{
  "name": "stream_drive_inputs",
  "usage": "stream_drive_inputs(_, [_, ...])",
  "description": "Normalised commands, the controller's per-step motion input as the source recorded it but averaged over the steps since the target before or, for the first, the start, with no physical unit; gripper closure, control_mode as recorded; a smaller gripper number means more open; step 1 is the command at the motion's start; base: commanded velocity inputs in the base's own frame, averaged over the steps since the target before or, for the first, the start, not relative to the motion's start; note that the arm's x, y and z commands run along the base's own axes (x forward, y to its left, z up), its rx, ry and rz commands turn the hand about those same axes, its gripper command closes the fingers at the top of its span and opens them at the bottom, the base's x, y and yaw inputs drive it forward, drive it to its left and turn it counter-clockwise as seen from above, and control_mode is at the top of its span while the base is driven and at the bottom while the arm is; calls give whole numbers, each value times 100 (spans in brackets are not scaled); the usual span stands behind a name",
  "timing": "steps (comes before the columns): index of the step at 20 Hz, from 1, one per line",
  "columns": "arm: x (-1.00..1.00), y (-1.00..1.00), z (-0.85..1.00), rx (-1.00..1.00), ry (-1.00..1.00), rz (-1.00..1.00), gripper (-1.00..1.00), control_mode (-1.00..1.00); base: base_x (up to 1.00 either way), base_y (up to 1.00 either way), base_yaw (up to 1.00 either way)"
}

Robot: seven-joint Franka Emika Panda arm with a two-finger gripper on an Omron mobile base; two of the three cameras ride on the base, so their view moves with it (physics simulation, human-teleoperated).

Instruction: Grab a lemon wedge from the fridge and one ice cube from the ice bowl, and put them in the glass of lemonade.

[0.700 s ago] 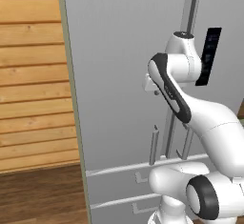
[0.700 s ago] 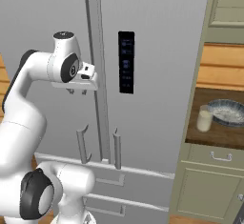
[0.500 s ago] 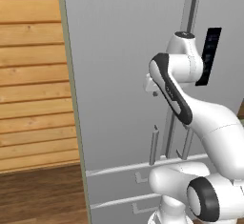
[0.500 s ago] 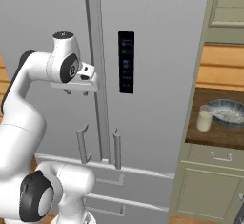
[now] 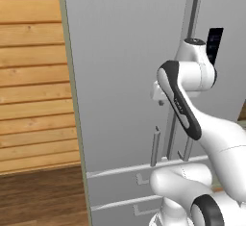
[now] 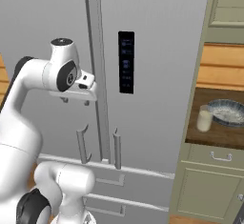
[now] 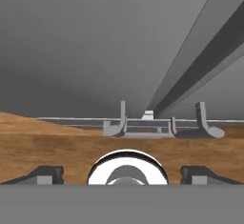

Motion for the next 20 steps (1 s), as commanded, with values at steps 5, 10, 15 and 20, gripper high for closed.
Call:
stream_drive_inputs(5, [-13,0,-35,0,1,-2,-100,-100,0,0,0])
stream_drive_inputs(10, [-1,0,0,0,1,0,-100,100,5,0,0])
stream_drive_inputs(15, [0,0,0,0,0,0,-100,100,14,-87,21])
stream_drive_inputs(20, [0,0,0,0,0,0,-100,100,-11,-100,28])
